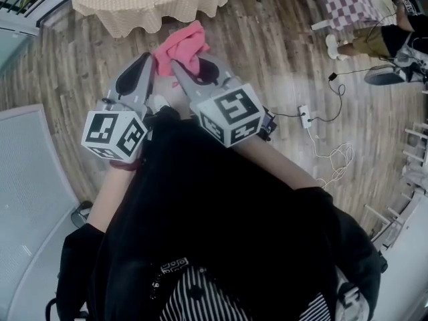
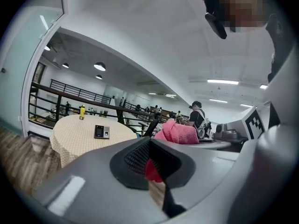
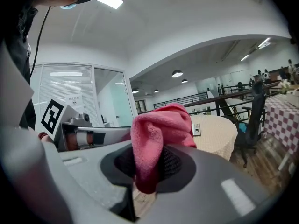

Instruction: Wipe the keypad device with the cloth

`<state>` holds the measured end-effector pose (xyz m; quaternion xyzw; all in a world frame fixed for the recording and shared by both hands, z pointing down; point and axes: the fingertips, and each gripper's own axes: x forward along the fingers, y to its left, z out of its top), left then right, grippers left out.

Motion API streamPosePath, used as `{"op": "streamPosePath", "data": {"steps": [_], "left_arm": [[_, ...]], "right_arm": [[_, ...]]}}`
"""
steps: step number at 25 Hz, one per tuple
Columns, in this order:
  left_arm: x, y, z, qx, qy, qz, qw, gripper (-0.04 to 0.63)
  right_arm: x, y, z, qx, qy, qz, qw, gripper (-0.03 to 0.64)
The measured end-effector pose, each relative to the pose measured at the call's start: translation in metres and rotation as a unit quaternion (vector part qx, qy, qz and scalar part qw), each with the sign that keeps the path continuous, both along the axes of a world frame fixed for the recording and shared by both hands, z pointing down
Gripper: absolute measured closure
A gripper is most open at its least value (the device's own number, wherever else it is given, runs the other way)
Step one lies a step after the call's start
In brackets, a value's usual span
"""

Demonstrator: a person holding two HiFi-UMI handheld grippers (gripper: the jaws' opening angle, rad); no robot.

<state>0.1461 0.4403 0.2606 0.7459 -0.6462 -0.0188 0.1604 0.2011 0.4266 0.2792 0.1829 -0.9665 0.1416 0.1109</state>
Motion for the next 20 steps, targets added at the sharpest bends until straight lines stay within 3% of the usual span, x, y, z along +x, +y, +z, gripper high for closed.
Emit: {"op": "streamPosePath", "data": {"steps": [3, 9, 20], "left_arm": [[-0.013, -0.010, 0.000, 0.006, 0.001, 0.010, 0.9999, 0.595], [-0.086, -0.047, -0.006, 0.008, 0.012, 0.039, 0.9991, 0.595], [-0.190, -0.064, 0.006, 0.013, 0.024, 0.064, 0.9976, 0.595]], "right_arm": [[-0.013, -0.008, 0.000, 0.004, 0.002, 0.006, 1.000, 0.541], [-0.091, -0.041, -0.006, 0.005, 0.017, 0.021, 1.000, 0.541], [-0.196, -0.050, 0.001, 0.012, 0.031, 0.032, 0.999, 0.541]]}}
